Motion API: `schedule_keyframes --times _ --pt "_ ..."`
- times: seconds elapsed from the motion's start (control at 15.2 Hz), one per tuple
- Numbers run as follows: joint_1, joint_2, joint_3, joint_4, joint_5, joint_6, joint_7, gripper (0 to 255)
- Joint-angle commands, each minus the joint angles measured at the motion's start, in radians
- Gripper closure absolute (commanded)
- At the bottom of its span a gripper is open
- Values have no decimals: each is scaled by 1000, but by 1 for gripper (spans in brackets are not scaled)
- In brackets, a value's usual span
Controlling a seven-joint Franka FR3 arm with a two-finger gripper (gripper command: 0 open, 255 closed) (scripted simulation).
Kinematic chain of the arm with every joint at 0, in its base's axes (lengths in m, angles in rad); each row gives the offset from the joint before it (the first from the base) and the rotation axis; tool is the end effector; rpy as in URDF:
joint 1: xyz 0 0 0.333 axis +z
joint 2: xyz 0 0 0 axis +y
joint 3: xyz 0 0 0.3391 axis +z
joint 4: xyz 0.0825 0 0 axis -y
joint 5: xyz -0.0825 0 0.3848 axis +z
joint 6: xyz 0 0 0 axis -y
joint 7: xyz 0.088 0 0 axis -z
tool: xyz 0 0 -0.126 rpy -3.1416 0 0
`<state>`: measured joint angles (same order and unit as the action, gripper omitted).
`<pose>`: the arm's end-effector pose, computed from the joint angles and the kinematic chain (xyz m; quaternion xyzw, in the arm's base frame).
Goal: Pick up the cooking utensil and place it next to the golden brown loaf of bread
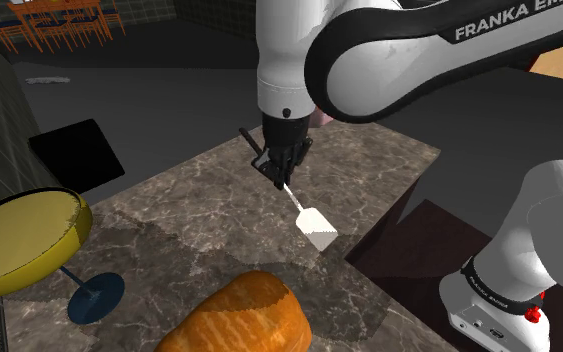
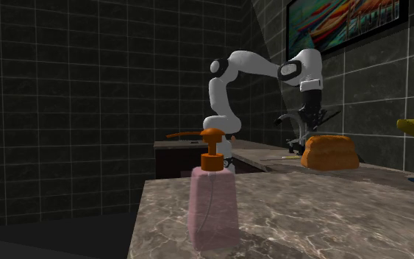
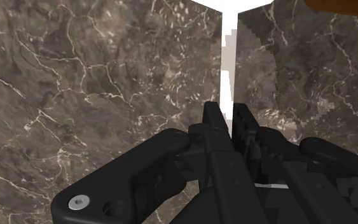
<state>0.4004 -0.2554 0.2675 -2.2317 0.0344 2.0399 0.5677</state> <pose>0.3697 0.3024 0.4812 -0.9987 -0.0395 -0.0329 0.0013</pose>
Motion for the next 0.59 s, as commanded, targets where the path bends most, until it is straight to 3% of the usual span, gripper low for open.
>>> schedule_keyframes --times 0.0,0.53 --pt "1 8 3 -20 -1 28 3 255" --pt "0 47 10 -93 -10 139 14 255"
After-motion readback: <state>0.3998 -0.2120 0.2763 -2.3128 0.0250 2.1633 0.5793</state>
